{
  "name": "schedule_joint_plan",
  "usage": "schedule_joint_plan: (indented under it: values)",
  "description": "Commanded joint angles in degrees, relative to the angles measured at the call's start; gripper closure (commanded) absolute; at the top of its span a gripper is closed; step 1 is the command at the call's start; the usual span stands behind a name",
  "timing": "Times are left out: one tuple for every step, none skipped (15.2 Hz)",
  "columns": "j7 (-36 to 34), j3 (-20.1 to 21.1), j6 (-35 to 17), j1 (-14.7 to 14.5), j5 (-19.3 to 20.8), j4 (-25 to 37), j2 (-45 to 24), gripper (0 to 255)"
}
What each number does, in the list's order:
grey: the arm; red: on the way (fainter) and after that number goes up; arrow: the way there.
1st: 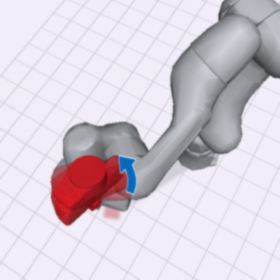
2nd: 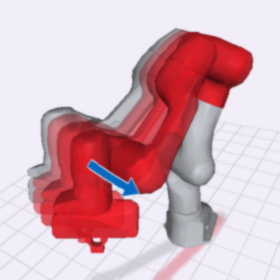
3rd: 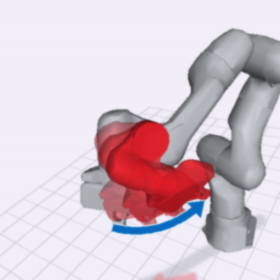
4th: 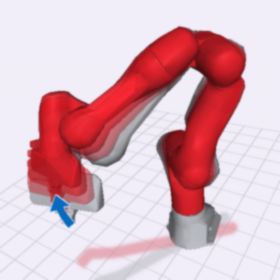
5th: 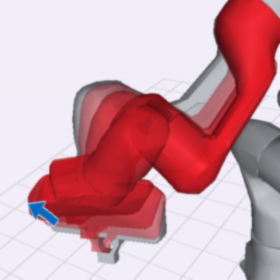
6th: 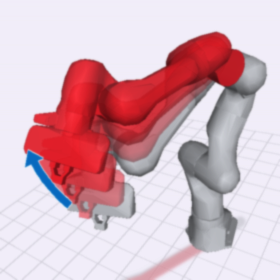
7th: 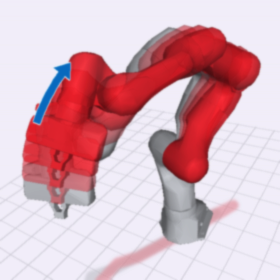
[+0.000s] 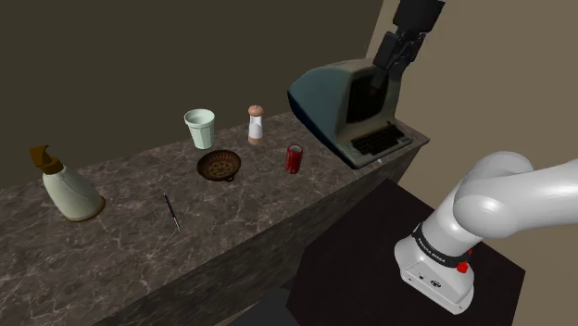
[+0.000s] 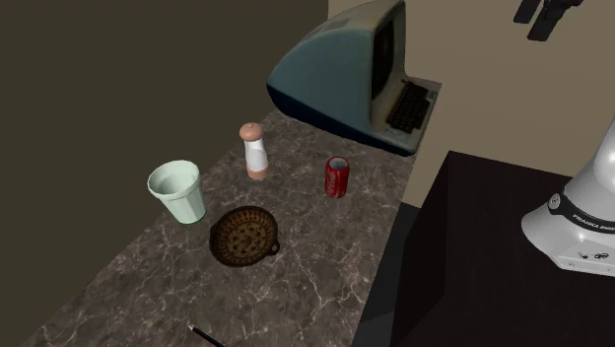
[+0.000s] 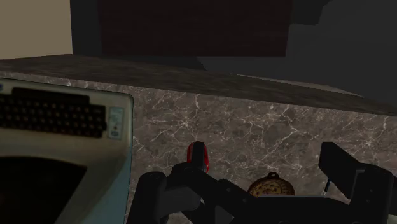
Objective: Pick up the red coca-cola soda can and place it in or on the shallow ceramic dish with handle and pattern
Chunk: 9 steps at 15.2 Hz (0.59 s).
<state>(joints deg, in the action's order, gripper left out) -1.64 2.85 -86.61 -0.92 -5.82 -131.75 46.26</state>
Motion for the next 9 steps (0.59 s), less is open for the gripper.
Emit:
schedule_joint_plan:
  values:
    - [0.0,0.0,0.0,0.0,0.0,0.0,0.0,0]
    - [0.1,0.1,-2.0,0.1,0.1,-1.3,-0.7,0]
    - [0.2,0.2,-4.0,0.2,0.1,-2.5,-1.5,0]
    - [0.3,0.3,-6.0,0.3,0.2,-3.7,-2.3,0]
    - [0.4,0.4,-8.0,0.4,0.3,-4.7,-3.3,0]
    - [0.5,0.5,-10.0,0.5,0.4,-5.7,-4.3,0]
    - [0.6,0.6,-12.1,0.6,0.4,-6.6,-5.4,0]
    - [0.6,0.7,-14.1,0.7,0.5,-7.5,-6.6,0]
    - [0.7,0.8,-16.2,0.8,0.6,-8.3,-7.9,0]
